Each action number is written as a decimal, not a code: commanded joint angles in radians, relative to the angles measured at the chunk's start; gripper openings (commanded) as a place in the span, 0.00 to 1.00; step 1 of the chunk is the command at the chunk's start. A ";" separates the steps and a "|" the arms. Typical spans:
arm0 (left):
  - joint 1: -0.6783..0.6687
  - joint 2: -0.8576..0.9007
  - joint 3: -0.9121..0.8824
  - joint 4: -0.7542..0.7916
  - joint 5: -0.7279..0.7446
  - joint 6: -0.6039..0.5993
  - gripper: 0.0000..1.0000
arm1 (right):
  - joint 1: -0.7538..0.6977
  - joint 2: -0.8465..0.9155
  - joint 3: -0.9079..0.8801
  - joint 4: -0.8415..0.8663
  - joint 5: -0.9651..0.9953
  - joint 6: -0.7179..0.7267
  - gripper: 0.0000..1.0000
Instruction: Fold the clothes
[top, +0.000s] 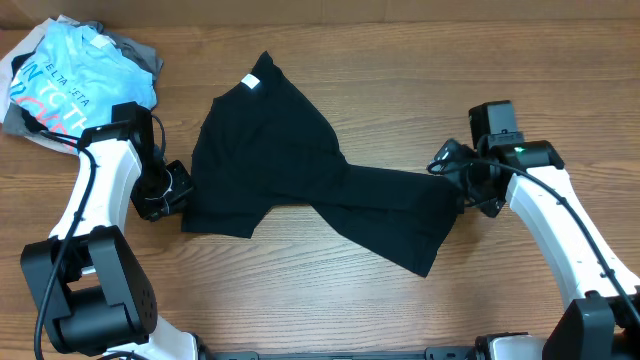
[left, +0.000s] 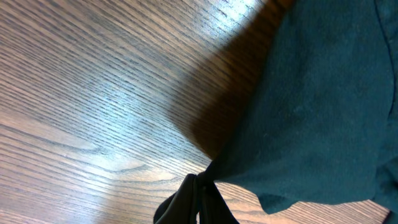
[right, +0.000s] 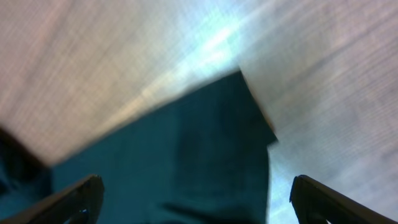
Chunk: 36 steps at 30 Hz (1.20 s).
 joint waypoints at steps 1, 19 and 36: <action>0.003 -0.023 0.010 -0.002 -0.007 0.023 0.04 | -0.013 0.000 -0.003 0.057 0.001 0.004 1.00; 0.003 -0.023 0.009 -0.002 -0.008 0.034 0.06 | -0.033 0.257 -0.003 0.148 0.050 -0.115 1.00; 0.003 -0.023 0.009 0.000 -0.014 0.034 0.08 | -0.047 0.292 -0.003 0.149 0.019 -0.114 0.62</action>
